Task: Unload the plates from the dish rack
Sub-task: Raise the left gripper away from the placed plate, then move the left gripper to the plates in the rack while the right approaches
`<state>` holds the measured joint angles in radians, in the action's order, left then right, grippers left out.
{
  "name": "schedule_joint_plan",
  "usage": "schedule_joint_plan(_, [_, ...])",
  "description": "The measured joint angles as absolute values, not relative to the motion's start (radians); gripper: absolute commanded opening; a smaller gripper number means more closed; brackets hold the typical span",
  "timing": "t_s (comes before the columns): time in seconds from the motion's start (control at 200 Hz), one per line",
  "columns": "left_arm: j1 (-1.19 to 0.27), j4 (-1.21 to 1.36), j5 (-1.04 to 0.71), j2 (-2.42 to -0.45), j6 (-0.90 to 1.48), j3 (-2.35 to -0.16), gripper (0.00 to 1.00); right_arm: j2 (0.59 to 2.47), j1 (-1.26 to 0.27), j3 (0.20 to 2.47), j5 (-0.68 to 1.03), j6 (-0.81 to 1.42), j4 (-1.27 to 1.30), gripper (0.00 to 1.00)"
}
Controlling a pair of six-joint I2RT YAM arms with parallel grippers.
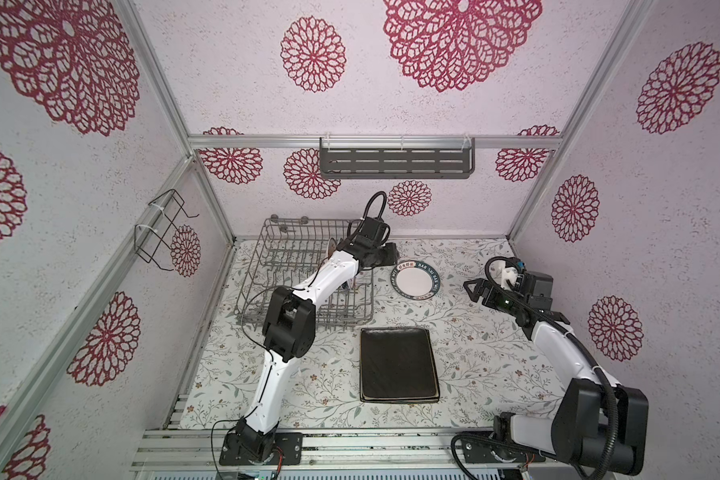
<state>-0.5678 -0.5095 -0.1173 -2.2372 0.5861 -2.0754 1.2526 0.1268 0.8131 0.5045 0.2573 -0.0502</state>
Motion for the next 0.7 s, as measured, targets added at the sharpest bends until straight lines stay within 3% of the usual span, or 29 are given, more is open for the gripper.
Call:
schedule_joint_plan(0.325, [-0.571,-0.451,0.047,-2.004,0.508,-1.829,0.62,1.176,-0.200,0.900,0.321,0.109,-0.120,0.99])
schedule_joint_plan(0.485, [-0.572,-0.450,0.148,-1.900,0.457,-1.720,0.67,1.199,-0.368,1.007,0.140,0.050,-0.180,0.99])
schedule_joint_plan(0.695, [-0.571,-0.447,0.274,-1.739,0.393,-1.609,0.70,1.224,-0.578,1.000,0.024,-0.039,-0.078,0.99])
